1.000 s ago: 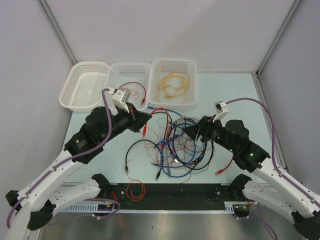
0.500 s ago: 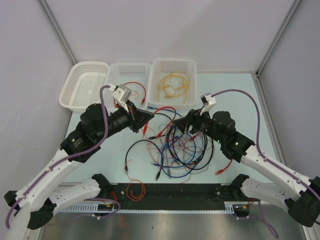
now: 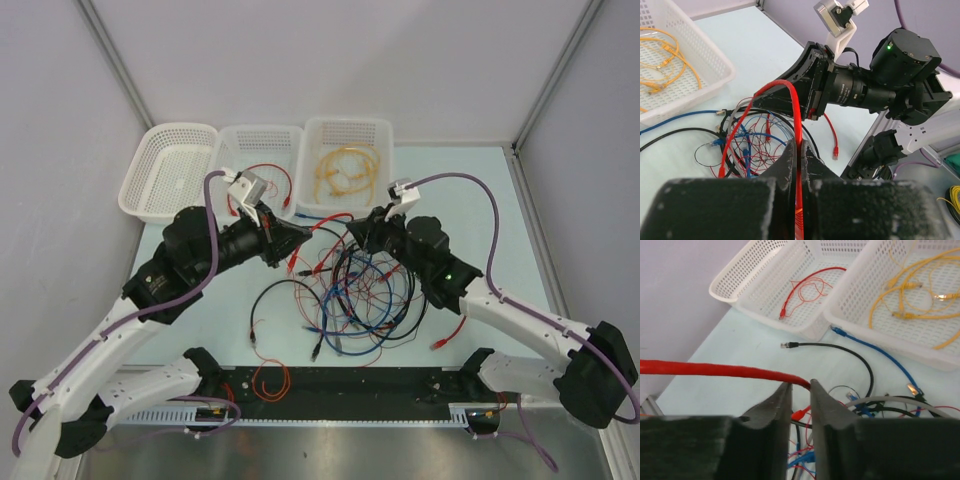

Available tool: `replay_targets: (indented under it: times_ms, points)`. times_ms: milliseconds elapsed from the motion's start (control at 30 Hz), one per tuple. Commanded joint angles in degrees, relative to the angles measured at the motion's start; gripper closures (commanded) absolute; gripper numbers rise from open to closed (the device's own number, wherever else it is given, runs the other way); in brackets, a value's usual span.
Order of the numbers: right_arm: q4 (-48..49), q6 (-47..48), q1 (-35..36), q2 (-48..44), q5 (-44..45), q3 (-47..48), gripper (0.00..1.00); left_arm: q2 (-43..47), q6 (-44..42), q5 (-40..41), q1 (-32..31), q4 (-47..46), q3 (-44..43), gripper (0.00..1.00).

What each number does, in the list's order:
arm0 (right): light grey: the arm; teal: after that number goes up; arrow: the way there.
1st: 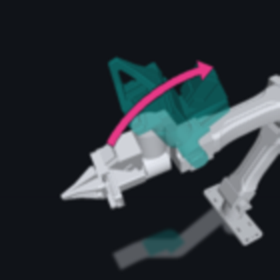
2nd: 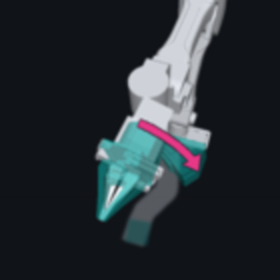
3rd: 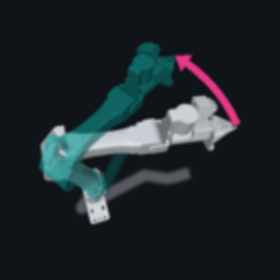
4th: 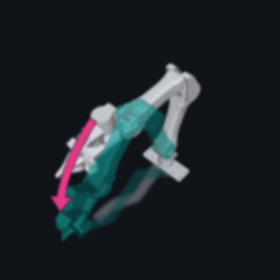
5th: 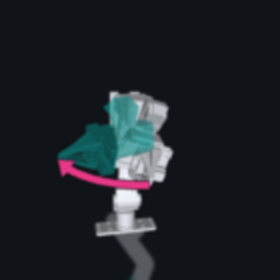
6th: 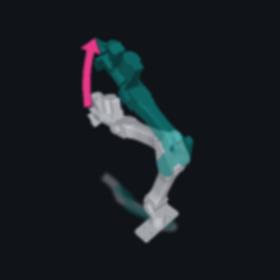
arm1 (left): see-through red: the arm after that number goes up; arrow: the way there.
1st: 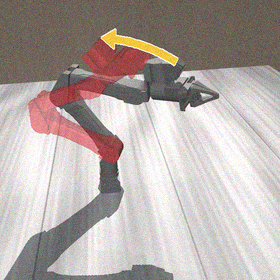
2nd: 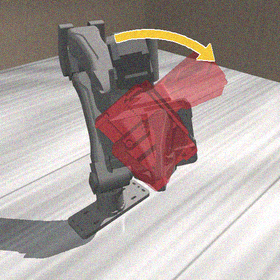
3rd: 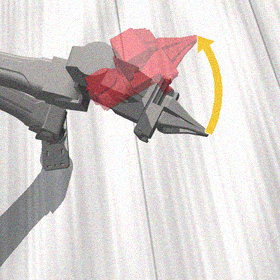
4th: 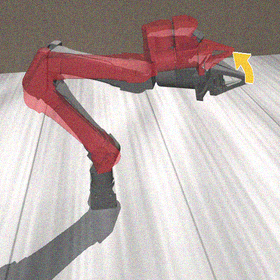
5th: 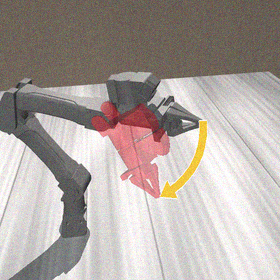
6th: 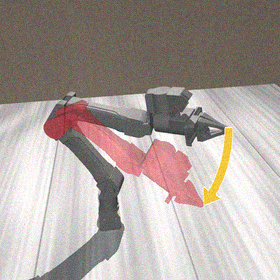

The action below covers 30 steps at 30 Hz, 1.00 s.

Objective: Untangle the cables

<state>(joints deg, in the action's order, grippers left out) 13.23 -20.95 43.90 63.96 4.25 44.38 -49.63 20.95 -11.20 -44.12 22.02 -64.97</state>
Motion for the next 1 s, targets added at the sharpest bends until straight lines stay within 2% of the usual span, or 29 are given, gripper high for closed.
replay_targets:
  times_ms: [0,33,333,367,400,433,467,567,667,833,967]
  points:
    - [8.3,1.0,0.2,1.0,2.9,2.5,0.91,0.2,0.1,-1.6,-0.1,-2.4,-0.7,1.0]
    - [8.0,0.9,0.3,0.6,3.2,2.4,1.0,0.1,0.0,-1.3,-0.1,-2.2,-0.6,1.0]
    - [-0.6,2.1,0.7,-13.2,7.5,2.4,0.98,1.7,0.4,0.6,-0.1,-4.4,4.4,1.0]
    - [-1.4,2.1,0.7,-13.9,7.2,2.4,0.84,1.7,0.3,0.2,-0.1,-4.9,4.3,1.0]
    - [-2.4,1.7,0.7,-15.3,6.4,2.4,0.66,1.6,0.2,0.0,-0.1,-5.0,4.2,1.0]
    - [-4.2,-0.5,0.7,-15.8,5.9,2.4,0.41,1.3,0.1,-0.1,-0.1,-5.1,3.8,1.0]
    - [-5.2,-1.0,0.4,-16.2,5.4,2.5,0.35,0.9,0.1,-0.4,-0.1,-5.0,3.2,1.0]
    - [-8.3,0.5,1.5,-17.1,3.5,2.4,0.28,-0.3,0.1,-2.1,-0.1,-5.1,1.9,1.0]
    - [-10.4,7.0,3.7,-18.3,8.2,0.5,0.27,-1.3,0.2,-3.6,-0.1,-5.2,0.5,1.0]
    - [-2.3,12.1,4.8,-23.6,9.1,-7.6,0.26,-3.5,0.4,-7.3,0.0,-4.4,-3.5,1.0]
    - [2.5,12.8,4.8,-21.8,9.4,-8.8,0.26,-4.5,1.5,-10.4,-0.1,-5.0,-5.1,1.0]
